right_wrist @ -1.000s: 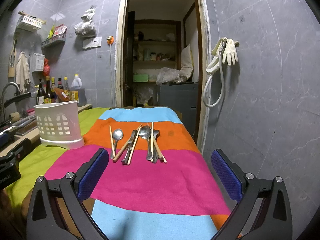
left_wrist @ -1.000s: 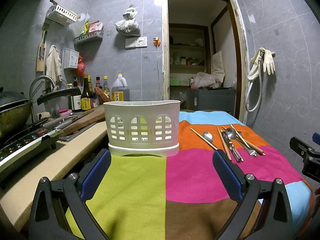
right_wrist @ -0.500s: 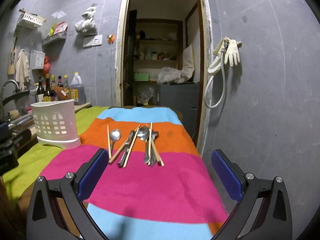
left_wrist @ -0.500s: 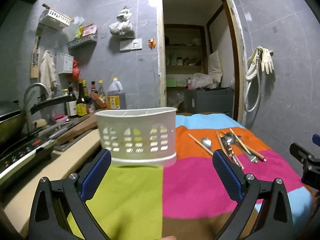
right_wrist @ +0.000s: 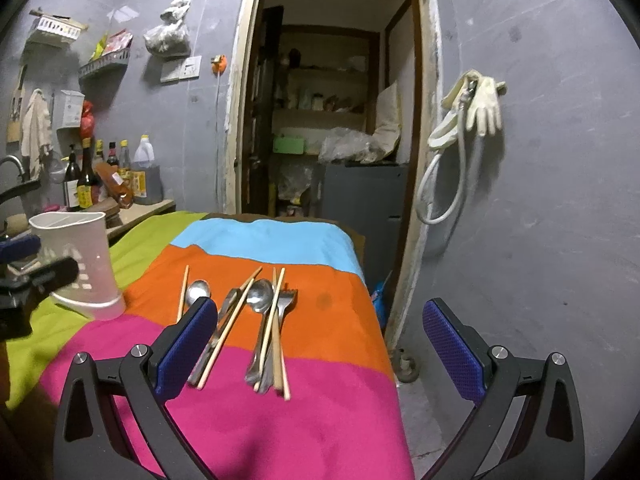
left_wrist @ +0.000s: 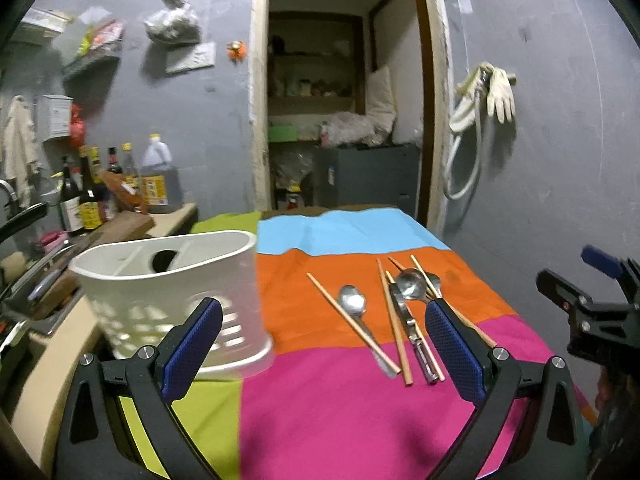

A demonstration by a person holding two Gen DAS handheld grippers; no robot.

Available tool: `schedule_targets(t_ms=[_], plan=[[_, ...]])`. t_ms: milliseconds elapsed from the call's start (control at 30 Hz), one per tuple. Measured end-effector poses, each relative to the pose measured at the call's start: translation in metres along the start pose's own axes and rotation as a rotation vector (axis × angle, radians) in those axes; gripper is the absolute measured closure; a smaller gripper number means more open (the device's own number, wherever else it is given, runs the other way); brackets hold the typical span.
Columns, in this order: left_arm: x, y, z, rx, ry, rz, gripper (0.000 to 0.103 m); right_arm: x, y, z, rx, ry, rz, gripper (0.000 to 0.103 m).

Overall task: Organize utensils
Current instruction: 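Lower the left tool onto a chopstick while the right tool lowers onto the fork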

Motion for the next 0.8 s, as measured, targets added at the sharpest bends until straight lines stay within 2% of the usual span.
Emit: schedule_targets(t_ms=[200,267,333,367,433,533,667,800], plan=[[-0.041,-0.007,-0.005,0.013,0.097,0.04,0.007,-0.036,-0.013,-0.009,0.01,0.051,-0.067,0.0],[-0.058,-0.008,-0.005,0.022,0.144,0.047,0.014,-0.049,-0.016,-0.009,0.002,0.078,-0.095,0.004],[-0.073,-0.008,-0.003,0.026,0.191,0.045,0.029,-0.065,-0.018,-0.006,-0.006,0.129,-0.127,0.009],[-0.083,-0.008,-0.001,0.027,0.223,0.045,0.033,-0.071,-0.017,-0.004,-0.009,0.149,-0.141,0.015],[-0.102,-0.007,0.003,0.045,0.292,0.06,0.05,-0.084,-0.017,-0.002,-0.012,0.197,-0.169,0.023],[-0.125,-0.004,0.01,0.079,0.37,0.061,0.064,-0.1,-0.015,0.006,-0.006,0.259,-0.202,0.031],[-0.144,-0.001,0.02,0.083,0.438,0.053,0.076,-0.118,-0.011,0.015,0.005,0.333,-0.244,0.047],[-0.155,0.005,0.026,0.102,0.481,0.05,0.086,-0.135,-0.007,0.02,0.01,0.388,-0.273,0.054]])
Point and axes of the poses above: each gripper's, at about its wrist camera, not at the fingertips, and x roughly against the way its jaws point, y to its left, z to its underside, the point moved 5 cm from there along -x, roughly the way its jaws point, and after that the axes turned 2 degrees about x, right-handed, at the moved point
